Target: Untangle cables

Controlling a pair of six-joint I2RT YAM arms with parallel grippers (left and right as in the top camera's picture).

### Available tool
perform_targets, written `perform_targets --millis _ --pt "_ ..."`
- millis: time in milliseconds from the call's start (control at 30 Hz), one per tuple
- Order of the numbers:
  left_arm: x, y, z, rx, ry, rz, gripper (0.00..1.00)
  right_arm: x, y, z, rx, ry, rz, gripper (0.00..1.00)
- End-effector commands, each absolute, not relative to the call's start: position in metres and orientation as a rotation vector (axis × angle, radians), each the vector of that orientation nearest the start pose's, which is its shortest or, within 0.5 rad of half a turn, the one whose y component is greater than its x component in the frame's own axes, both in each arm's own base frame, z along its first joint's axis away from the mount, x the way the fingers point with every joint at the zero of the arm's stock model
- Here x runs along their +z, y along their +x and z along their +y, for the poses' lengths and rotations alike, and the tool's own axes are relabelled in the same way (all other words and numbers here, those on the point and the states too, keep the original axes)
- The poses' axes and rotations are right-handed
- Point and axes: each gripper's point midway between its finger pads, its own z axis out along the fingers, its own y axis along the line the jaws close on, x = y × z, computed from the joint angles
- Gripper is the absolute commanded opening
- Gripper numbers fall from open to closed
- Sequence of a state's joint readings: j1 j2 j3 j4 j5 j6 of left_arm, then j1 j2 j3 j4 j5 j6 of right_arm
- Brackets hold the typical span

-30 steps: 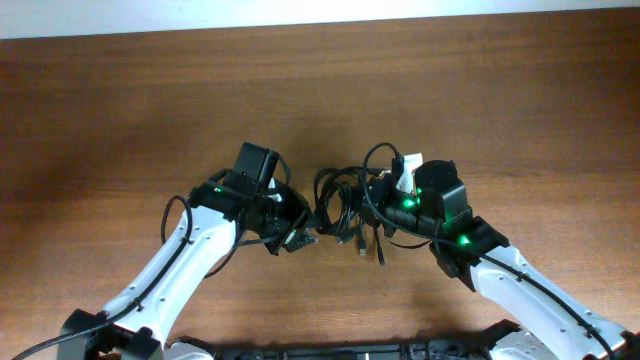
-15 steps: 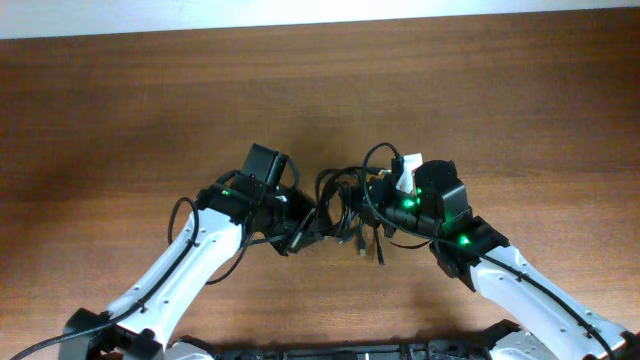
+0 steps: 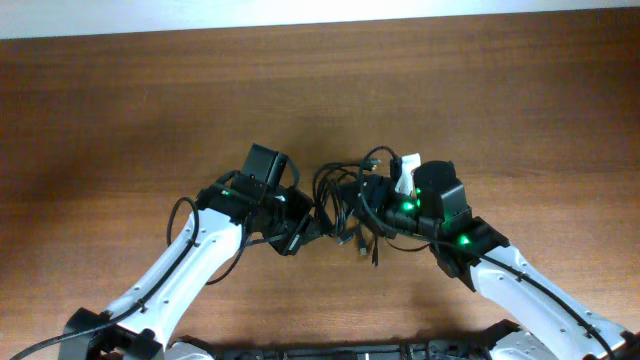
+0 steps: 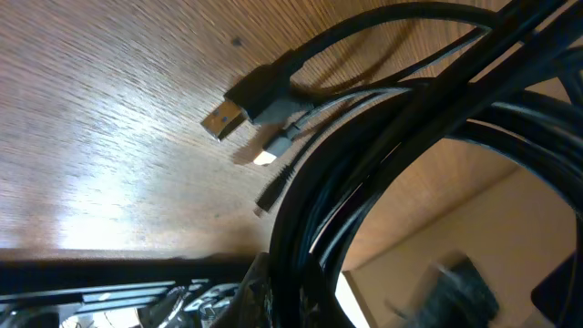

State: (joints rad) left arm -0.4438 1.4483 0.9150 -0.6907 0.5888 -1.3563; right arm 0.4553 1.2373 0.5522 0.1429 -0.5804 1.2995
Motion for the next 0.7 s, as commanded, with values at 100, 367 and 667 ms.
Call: perform_targets --millis 100,367,667 --pt "0.091 0.248 -0.194 -0.974 -1.275 2.896 0.00 0.097 0.256 0.215 1.203 0.464 2.565 0.75" --pt "0.087 0.267 -0.165 -0.903 -1.386 2.790 0.00 0.087 0.235 0.216 1.177 0.234 2.648 0.76" --pt "0.085 0.269 -0.162 -0.870 -1.423 2.767 0.00 0.081 0.231 0.211 1.138 0.232 2.682 0.76"
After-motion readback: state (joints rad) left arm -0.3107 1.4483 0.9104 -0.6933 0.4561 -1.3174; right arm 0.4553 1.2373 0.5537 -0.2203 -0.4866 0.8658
